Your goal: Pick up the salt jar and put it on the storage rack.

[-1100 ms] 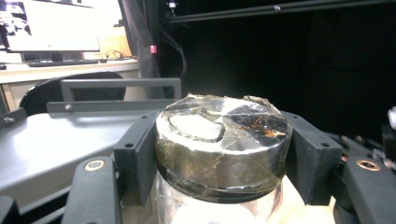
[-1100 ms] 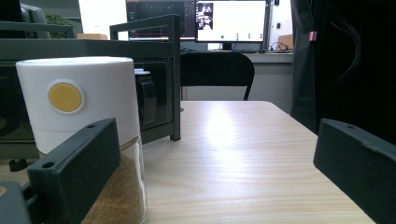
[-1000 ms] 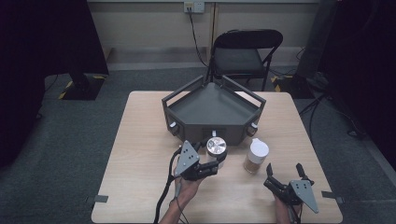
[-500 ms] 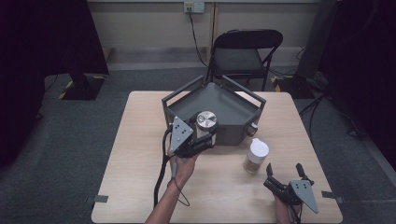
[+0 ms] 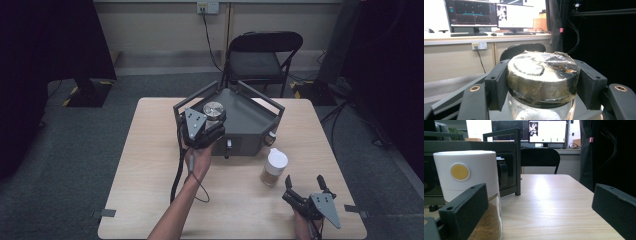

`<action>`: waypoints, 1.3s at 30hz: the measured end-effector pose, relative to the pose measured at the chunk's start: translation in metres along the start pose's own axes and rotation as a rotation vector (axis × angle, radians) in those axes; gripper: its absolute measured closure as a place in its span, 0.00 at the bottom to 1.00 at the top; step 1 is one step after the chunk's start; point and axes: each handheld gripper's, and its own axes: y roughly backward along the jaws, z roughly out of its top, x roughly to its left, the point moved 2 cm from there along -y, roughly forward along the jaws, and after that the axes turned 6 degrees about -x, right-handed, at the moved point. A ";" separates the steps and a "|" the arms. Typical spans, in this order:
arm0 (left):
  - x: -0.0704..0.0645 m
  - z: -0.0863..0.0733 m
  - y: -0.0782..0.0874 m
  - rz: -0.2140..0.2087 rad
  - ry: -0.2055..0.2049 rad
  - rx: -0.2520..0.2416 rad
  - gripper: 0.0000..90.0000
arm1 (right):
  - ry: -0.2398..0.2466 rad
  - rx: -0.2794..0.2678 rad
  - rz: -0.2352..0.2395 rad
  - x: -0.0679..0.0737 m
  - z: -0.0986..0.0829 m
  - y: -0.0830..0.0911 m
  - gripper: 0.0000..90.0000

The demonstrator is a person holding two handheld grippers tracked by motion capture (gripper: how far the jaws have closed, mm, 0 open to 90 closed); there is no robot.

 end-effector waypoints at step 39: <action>0.003 -0.025 -0.048 0.111 -0.034 0.067 0.39 | 0.001 -0.004 0.002 0.000 0.000 0.000 0.00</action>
